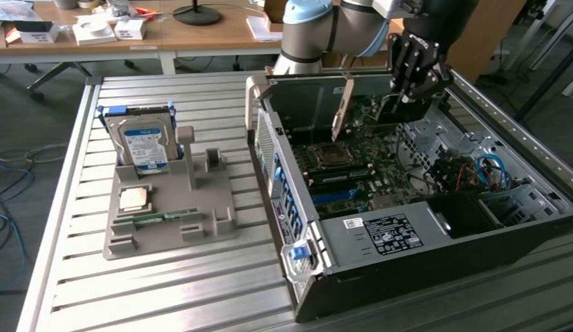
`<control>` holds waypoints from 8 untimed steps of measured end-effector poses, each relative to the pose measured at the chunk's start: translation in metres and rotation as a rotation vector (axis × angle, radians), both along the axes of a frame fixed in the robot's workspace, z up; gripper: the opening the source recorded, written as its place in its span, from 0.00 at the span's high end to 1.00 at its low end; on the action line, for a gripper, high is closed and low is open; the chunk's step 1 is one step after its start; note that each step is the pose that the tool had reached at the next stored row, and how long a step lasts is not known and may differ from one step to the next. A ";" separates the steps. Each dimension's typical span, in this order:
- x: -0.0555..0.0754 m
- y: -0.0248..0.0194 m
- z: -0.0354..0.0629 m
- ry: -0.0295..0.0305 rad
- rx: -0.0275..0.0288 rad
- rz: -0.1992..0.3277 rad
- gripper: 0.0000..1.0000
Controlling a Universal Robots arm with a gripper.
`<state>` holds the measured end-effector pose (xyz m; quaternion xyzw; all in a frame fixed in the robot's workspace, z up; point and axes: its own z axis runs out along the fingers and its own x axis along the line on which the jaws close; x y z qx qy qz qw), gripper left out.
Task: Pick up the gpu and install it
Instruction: 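Insert the gpu into the slot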
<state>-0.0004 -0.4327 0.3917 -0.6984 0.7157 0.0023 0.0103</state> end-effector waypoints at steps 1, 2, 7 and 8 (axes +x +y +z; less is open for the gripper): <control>-0.001 0.0000 0.0000 0.0000 0.0000 0.000 0.73; -0.002 0.0000 -0.0001 0.0000 0.0000 0.000 0.73; -0.003 -0.0010 -0.0018 0.0000 0.0000 -0.004 0.73; -0.003 -0.0020 -0.0029 0.0000 0.0000 -0.017 0.73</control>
